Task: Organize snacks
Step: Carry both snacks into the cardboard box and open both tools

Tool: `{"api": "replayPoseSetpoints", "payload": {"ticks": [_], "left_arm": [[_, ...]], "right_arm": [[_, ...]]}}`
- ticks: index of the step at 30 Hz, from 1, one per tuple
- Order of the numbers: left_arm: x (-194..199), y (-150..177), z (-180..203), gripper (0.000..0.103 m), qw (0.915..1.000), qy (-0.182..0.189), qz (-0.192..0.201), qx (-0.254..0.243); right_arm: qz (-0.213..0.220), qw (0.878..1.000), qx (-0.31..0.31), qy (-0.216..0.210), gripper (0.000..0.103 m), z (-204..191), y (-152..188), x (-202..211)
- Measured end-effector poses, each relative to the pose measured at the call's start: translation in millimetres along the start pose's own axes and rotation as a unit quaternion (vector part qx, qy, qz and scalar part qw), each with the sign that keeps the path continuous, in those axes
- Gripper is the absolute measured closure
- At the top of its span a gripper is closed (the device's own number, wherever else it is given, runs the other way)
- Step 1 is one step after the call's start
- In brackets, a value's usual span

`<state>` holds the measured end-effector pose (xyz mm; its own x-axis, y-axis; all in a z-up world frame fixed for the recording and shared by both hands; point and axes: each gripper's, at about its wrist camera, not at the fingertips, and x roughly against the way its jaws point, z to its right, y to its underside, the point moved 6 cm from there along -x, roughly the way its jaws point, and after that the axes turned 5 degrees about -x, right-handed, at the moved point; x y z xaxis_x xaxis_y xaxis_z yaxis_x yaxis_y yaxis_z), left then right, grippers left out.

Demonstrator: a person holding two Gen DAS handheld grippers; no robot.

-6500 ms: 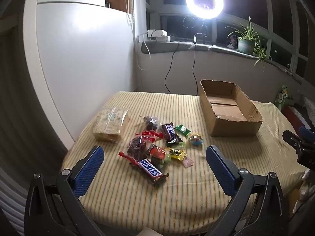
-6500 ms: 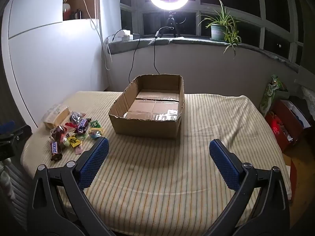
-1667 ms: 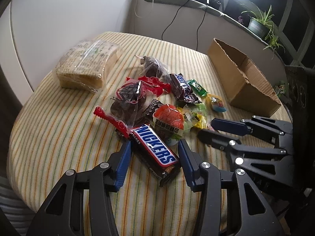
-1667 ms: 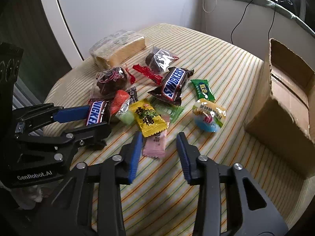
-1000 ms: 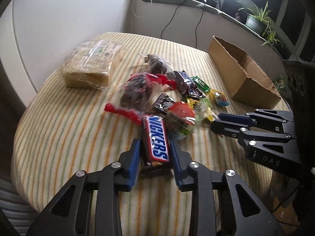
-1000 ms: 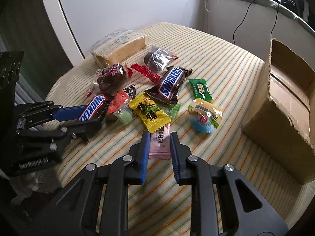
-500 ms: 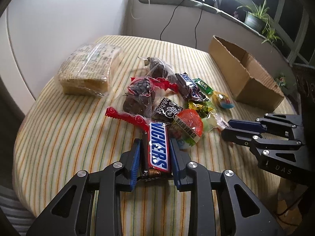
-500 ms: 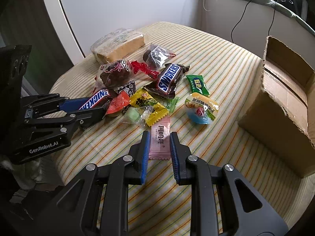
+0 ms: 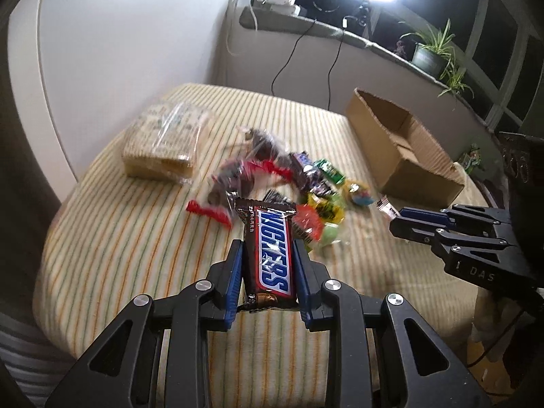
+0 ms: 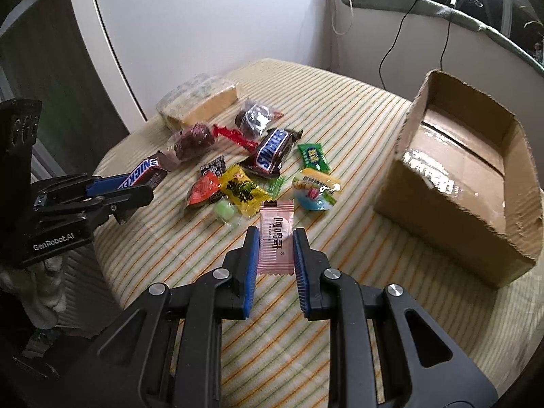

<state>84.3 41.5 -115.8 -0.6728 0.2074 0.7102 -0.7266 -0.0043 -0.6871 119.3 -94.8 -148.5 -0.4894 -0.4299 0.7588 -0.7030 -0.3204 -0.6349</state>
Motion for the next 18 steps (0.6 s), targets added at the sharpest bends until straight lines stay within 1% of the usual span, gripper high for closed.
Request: {"api": "replayPoseSetpoints", "payload": {"ticks": [5, 9, 15, 18], "left_arm": [[0, -17, 20, 0.076, 0.9996, 0.017, 0.014, -0.017], [-3, -33, 41, 0.076, 0.9984, 0.034, 0.026, -0.037], [-14, -62, 83, 0.076, 0.9948, 0.058, 0.038, -0.074], [-26, -79, 106, 0.076, 0.9924, 0.070, 0.041, -0.093]], "right_arm": [[0.020, 1.000, -0.018, 0.005, 0.082, 14, -6, 19], [0.038, 0.999, -0.032, 0.019, 0.082, 29, -12, 35], [0.068, 0.995, -0.064, 0.044, 0.082, 68, -23, 61], [0.082, 0.992, -0.080, 0.057, 0.082, 92, -27, 73]]}}
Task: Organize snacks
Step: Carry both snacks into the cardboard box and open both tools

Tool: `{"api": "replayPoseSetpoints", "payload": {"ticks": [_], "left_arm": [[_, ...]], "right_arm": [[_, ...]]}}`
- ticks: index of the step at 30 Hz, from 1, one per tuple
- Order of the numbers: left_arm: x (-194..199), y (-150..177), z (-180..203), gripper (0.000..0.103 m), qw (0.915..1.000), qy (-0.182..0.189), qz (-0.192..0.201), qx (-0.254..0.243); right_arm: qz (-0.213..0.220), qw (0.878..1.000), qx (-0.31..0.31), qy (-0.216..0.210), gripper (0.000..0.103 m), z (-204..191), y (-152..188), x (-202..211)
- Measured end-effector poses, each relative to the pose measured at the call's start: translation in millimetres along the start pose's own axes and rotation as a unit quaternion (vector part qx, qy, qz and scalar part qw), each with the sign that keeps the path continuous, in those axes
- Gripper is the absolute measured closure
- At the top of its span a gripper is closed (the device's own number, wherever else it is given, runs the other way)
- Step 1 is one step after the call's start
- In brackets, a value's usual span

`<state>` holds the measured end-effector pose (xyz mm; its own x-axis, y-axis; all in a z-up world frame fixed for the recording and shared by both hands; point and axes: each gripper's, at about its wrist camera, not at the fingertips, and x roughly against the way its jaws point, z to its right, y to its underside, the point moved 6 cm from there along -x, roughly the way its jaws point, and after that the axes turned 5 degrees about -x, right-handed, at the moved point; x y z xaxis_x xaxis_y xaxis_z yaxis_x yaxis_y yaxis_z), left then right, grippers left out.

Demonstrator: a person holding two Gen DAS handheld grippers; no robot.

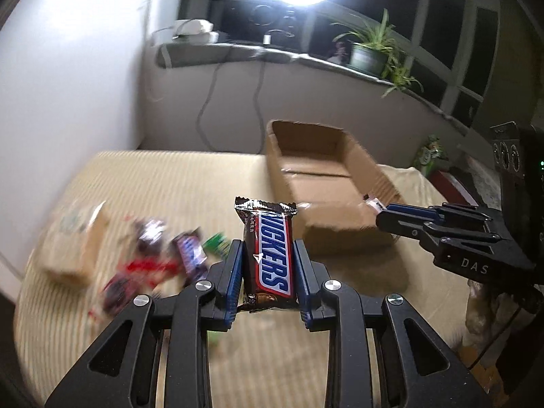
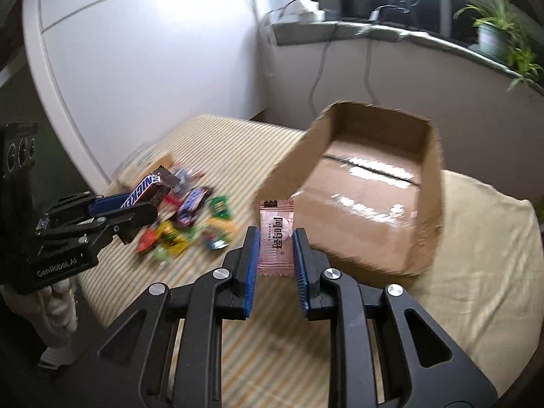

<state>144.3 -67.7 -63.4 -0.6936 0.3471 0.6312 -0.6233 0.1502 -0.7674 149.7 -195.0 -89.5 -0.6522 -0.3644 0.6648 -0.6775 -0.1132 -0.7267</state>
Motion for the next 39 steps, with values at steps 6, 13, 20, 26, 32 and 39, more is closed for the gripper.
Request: {"api": "replayPoseSetpoints", "payload": {"ticks": [6, 13, 20, 26, 32, 39], "left_arm": [[-37, -31, 37, 0.076, 0.9993, 0.021, -0.007, -0.029], [-71, -44, 62, 0.076, 0.9984, 0.027, -0.028, -0.041], [-88, -47, 67, 0.076, 0.9980, 0.021, -0.043, -0.041], [-94, -49, 66, 0.076, 0.9980, 0.008, -0.047, -0.042], [-85, -52, 66, 0.062, 0.9982, 0.001, -0.038, -0.047], [-39, -61, 46, 0.062, 0.9991, -0.018, -0.001, -0.038]], "right_arm": [[0.002, 0.999, -0.024, 0.022, 0.082, 44, -16, -7], [-0.001, 0.999, -0.033, 0.040, 0.082, 77, -26, -20], [-0.011, 0.998, -0.039, 0.042, 0.082, 94, -28, -34], [-0.013, 0.998, -0.033, 0.049, 0.082, 96, -30, -39], [-0.007, 0.997, -0.040, 0.059, 0.051, 98, -31, -33], [0.011, 0.997, -0.042, 0.064, 0.048, 95, -37, -10]]}}
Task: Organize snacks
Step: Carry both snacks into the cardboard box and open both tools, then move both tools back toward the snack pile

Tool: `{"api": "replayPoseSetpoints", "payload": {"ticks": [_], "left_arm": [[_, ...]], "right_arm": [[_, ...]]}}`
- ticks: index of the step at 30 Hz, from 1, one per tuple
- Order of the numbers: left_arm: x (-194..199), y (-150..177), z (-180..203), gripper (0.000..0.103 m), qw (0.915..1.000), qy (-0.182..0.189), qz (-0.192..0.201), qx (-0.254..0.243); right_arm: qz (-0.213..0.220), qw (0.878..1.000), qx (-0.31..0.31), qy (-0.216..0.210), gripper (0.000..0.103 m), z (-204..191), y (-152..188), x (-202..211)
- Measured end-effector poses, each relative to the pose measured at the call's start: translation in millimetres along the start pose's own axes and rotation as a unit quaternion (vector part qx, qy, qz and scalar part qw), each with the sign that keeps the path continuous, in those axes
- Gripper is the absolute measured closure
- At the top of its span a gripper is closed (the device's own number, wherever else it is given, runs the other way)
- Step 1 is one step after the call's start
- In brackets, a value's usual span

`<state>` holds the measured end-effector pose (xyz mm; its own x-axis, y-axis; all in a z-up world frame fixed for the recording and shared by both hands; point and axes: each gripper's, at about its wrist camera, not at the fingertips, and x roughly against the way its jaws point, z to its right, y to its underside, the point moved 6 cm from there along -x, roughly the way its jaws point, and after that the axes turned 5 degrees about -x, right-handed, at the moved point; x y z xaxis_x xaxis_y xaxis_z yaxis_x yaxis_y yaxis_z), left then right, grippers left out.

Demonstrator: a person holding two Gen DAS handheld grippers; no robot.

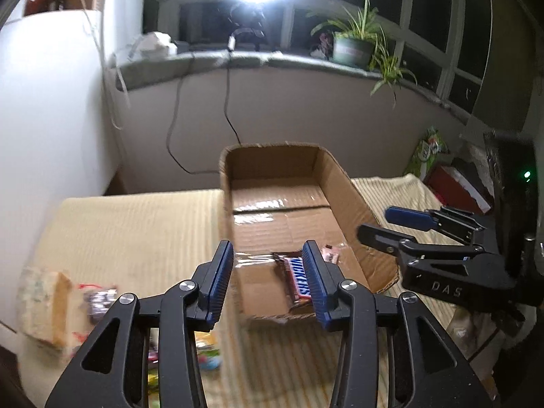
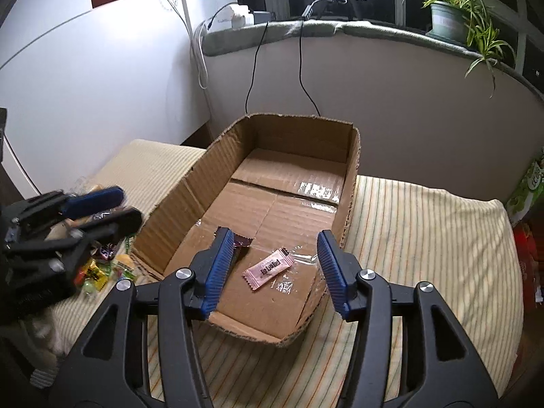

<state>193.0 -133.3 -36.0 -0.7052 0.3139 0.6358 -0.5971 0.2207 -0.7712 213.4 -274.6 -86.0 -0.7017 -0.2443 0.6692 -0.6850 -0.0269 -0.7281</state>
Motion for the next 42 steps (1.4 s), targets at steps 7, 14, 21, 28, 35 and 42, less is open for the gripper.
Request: {"api": "replayPoseSetpoints", "payload": {"ticks": [7, 14, 21, 28, 35, 42], "left_arm": [[61, 14, -33, 0.062, 0.9987, -0.039, 0.033, 0.010], [124, 44, -74, 0.062, 0.9944, -0.086, 0.054, 0.029], [169, 73, -109, 0.062, 0.9885, -0.118, 0.071, 0.063], [191, 78, -107, 0.062, 0.9844, -0.138, 0.087, 0.066], [211, 89, -105, 0.062, 0.9780, -0.165, 0.097, 0.084], [232, 112, -115, 0.062, 0.9671, -0.201, 0.098, 0.122]], "right_arm": [[0.022, 1.000, 0.011, -0.002, 0.038, -19, 8, 31], [0.040, 0.999, 0.031, -0.018, 0.034, -53, 22, 66], [0.036, 0.996, 0.071, -0.026, 0.033, -98, 42, 87], [0.052, 0.993, 0.099, -0.046, 0.033, -125, 56, 114], [0.054, 0.989, 0.121, -0.068, 0.033, -136, 67, 128], [0.056, 0.984, 0.134, -0.099, 0.033, -142, 74, 137]]}}
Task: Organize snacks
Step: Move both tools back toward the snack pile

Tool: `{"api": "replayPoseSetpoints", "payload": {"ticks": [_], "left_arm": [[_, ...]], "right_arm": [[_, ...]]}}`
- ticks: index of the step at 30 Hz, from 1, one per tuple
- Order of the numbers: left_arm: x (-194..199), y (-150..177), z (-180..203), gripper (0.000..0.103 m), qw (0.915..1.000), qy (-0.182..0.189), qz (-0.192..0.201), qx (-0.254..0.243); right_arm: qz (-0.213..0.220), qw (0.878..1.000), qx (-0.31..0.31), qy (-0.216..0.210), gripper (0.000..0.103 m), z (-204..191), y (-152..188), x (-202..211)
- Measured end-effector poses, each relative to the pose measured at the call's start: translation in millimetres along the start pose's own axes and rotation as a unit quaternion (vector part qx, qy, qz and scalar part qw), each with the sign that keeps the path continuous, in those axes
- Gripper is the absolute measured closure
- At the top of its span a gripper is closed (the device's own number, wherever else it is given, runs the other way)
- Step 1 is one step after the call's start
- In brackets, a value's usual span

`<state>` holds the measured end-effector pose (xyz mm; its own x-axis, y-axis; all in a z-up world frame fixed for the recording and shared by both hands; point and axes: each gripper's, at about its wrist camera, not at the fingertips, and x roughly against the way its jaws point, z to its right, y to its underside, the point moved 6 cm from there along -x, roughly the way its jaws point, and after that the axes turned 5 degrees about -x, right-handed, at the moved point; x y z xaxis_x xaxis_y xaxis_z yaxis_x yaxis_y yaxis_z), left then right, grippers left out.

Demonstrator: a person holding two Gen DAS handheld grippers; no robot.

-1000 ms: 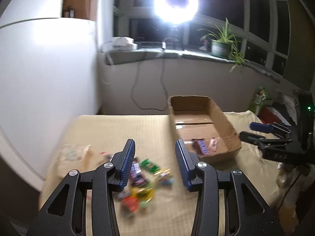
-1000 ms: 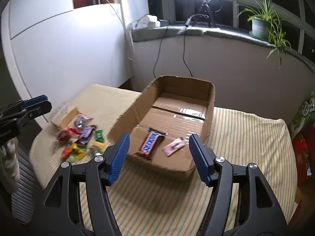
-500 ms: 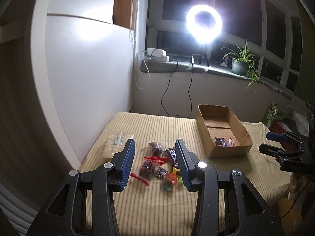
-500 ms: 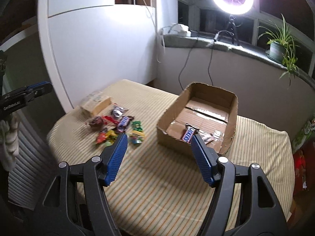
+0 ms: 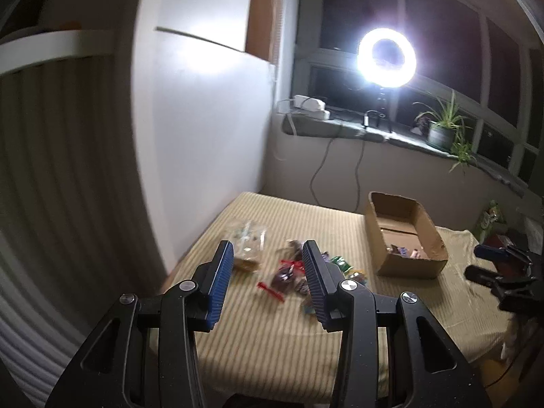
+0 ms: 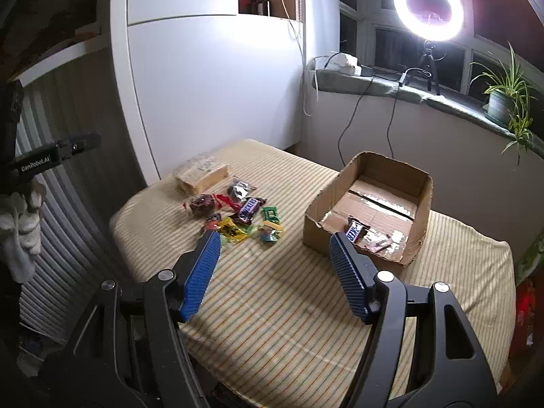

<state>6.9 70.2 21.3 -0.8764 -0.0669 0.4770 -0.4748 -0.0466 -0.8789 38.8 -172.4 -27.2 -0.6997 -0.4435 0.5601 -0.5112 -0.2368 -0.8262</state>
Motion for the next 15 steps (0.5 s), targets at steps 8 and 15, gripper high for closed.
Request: {"api": "replayPoseSetpoints", "payload": {"ticks": [8, 15], "left_arm": [[2, 16, 6, 0.062, 0.9998, 0.000, -0.019, -0.007], [-25, 37, 12, 0.062, 0.9977, 0.031, -0.059, -0.012]], "right_arm": [[0.007, 1.000, -0.008, -0.026, 0.033, 0, 6, 13], [0.002, 0.999, -0.035, -0.034, 0.033, 7, 16, 8]]}}
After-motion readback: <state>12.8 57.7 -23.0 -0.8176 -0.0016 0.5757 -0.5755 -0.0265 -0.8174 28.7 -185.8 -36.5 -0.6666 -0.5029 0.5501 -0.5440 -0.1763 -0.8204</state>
